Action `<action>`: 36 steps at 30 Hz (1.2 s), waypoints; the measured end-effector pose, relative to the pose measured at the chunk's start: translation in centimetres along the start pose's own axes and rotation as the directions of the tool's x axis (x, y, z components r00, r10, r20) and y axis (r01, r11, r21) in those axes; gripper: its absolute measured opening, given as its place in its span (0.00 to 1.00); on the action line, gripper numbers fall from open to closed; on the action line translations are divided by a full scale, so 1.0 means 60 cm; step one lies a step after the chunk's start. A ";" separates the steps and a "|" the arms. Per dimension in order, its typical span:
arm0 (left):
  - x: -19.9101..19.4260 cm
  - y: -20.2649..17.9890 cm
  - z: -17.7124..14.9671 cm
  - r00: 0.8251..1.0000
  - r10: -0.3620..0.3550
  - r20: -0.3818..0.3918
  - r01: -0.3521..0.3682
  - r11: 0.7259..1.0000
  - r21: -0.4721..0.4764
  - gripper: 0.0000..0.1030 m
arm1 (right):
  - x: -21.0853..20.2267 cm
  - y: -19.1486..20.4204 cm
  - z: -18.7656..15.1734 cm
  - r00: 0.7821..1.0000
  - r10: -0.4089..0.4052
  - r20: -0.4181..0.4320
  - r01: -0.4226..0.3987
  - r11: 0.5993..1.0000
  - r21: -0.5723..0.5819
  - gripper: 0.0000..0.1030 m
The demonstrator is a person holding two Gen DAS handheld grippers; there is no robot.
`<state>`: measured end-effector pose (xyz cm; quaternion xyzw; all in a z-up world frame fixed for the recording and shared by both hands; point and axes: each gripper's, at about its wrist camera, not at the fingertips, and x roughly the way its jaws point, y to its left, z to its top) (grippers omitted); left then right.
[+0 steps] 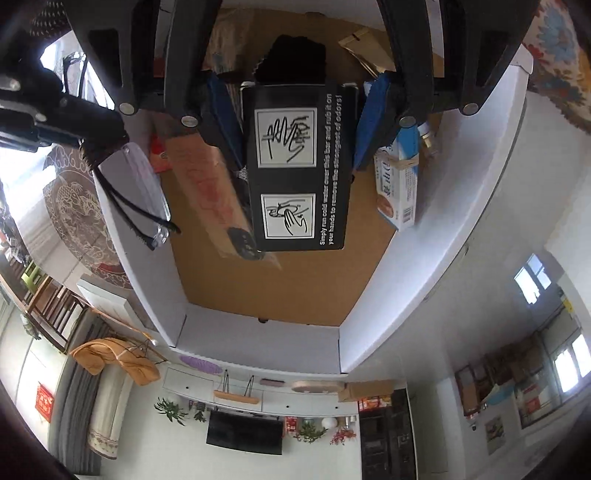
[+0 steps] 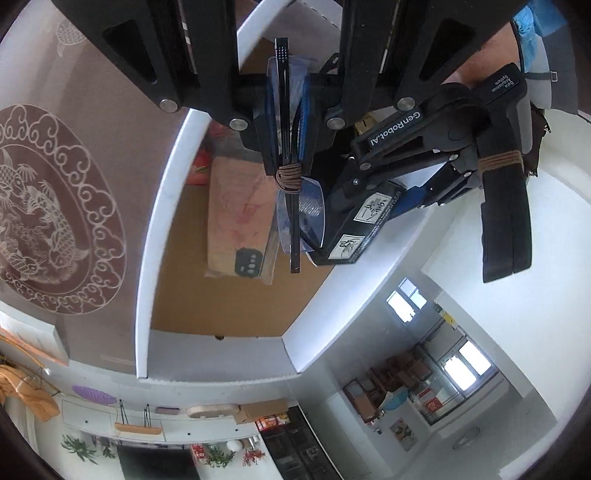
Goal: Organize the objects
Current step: 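Carry the soap box and glasses over the white bin and release both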
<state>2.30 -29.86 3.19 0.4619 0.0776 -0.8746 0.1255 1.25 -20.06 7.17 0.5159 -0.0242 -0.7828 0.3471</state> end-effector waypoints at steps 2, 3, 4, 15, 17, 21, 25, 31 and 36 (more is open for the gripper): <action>0.005 0.008 -0.008 1.000 0.025 -0.002 -0.025 1.000 -0.008 0.75 | 0.037 0.004 -0.009 0.997 0.027 -0.077 -0.025 0.999 0.021 0.15; 0.006 0.009 -0.010 0.999 0.044 0.004 -0.044 0.999 -0.008 0.80 | 0.045 0.002 -0.013 0.995 0.031 -0.094 -0.028 0.999 0.028 0.16; 0.004 0.007 -0.011 0.997 0.069 0.016 -0.069 0.998 -0.004 0.88 | 0.047 0.000 -0.016 0.995 0.025 -0.096 -0.023 0.999 0.030 0.19; -0.051 -0.031 -0.015 0.976 0.184 0.113 -0.187 0.982 0.012 0.96 | -0.049 -0.001 -0.006 0.986 -0.164 0.037 0.166 0.985 -0.055 0.72; -0.057 -0.024 -0.013 0.989 0.128 0.068 -0.127 0.992 -0.026 0.96 | -0.062 0.004 -0.006 0.979 -0.201 0.044 0.204 0.975 -0.084 0.73; -0.068 0.003 -0.011 0.998 0.056 0.005 -0.055 0.990 -0.128 0.96 | -0.077 0.020 -0.002 0.969 -0.241 0.048 0.245 0.960 -0.137 0.74; -0.078 0.014 -0.022 0.996 0.088 0.020 -0.083 0.982 -0.172 0.96 | -0.066 0.037 0.003 0.963 -0.263 0.050 0.268 0.946 -0.181 0.78; -0.088 0.012 -0.022 0.983 0.168 0.067 -0.158 0.978 -0.139 0.96 | -0.044 0.046 0.001 0.959 -0.281 0.036 0.282 0.937 -0.206 0.78; -0.092 0.010 -0.022 0.975 0.201 0.092 -0.188 0.974 -0.126 0.96 | -0.039 0.050 -0.003 0.958 -0.284 0.036 0.285 0.934 -0.215 0.78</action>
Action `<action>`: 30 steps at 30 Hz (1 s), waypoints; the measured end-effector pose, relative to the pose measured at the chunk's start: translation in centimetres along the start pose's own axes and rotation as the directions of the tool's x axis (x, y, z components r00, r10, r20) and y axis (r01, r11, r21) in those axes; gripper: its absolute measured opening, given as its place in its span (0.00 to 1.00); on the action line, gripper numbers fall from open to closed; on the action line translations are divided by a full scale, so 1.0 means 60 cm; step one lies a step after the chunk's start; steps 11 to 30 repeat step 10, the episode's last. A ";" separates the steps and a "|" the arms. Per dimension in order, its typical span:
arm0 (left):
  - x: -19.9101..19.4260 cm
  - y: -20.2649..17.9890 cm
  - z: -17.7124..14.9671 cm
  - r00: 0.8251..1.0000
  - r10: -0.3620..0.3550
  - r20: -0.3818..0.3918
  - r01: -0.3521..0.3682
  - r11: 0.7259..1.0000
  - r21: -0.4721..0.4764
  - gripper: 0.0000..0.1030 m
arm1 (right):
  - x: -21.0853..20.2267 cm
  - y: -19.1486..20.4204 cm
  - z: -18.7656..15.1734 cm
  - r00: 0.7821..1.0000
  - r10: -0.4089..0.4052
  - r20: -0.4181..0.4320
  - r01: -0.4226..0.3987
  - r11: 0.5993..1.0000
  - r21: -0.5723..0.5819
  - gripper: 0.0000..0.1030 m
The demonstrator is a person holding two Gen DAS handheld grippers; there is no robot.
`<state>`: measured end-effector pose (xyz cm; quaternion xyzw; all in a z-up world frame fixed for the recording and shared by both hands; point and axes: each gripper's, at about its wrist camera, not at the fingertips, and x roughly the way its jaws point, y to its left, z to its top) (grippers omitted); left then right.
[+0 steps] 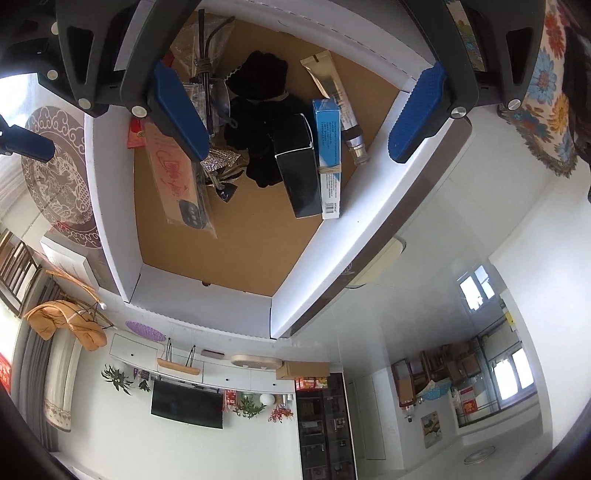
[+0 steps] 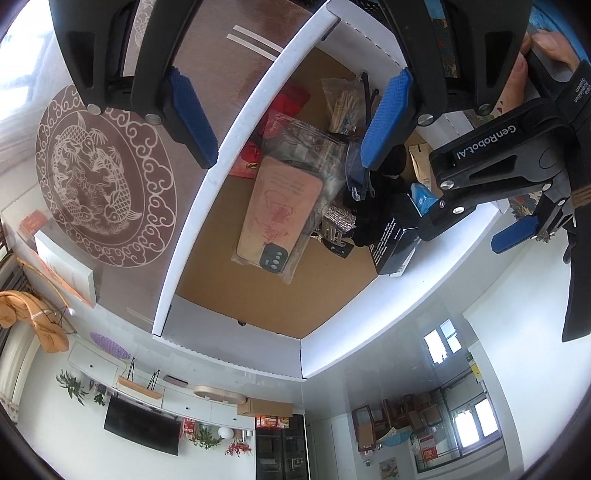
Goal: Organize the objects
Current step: 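Carry the soap box and glasses over the white bin and release both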
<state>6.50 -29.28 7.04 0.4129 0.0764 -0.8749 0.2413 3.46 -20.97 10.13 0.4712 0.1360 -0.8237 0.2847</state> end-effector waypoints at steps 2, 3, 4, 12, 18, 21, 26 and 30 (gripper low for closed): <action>0.000 0.001 0.001 1.000 -0.016 -0.003 0.016 1.000 -0.004 0.96 | 0.001 0.001 0.000 1.000 -0.002 0.002 0.002 1.000 -0.003 0.78; 0.000 0.001 0.000 1.000 -0.022 -0.003 0.022 1.000 -0.006 0.96 | 0.002 0.001 0.000 1.000 -0.003 0.003 0.003 1.000 -0.002 0.78; -0.001 0.002 0.000 1.000 -0.022 0.002 0.022 1.000 -0.011 0.96 | 0.002 0.001 0.000 1.000 -0.003 0.003 0.003 1.000 -0.001 0.78; -0.024 -0.004 -0.003 0.995 0.036 0.098 -0.036 0.999 -0.003 0.96 | 0.004 -0.001 0.000 1.000 0.004 0.005 -0.004 1.000 0.005 0.78; -0.024 -0.004 -0.003 0.995 0.036 0.098 -0.036 0.999 -0.003 0.96 | 0.004 -0.001 0.000 1.000 0.004 0.005 -0.004 1.000 0.005 0.78; -0.024 -0.004 -0.003 0.995 0.036 0.098 -0.036 0.999 -0.003 0.96 | 0.004 -0.001 0.000 1.000 0.004 0.005 -0.004 1.000 0.005 0.78; -0.024 -0.004 -0.003 0.995 0.036 0.098 -0.036 0.999 -0.003 0.96 | 0.004 -0.001 0.000 1.000 0.004 0.005 -0.004 1.000 0.005 0.78; -0.024 -0.004 -0.003 0.995 0.036 0.098 -0.036 0.999 -0.003 0.96 | 0.004 -0.001 0.000 1.000 0.004 0.005 -0.004 1.000 0.005 0.78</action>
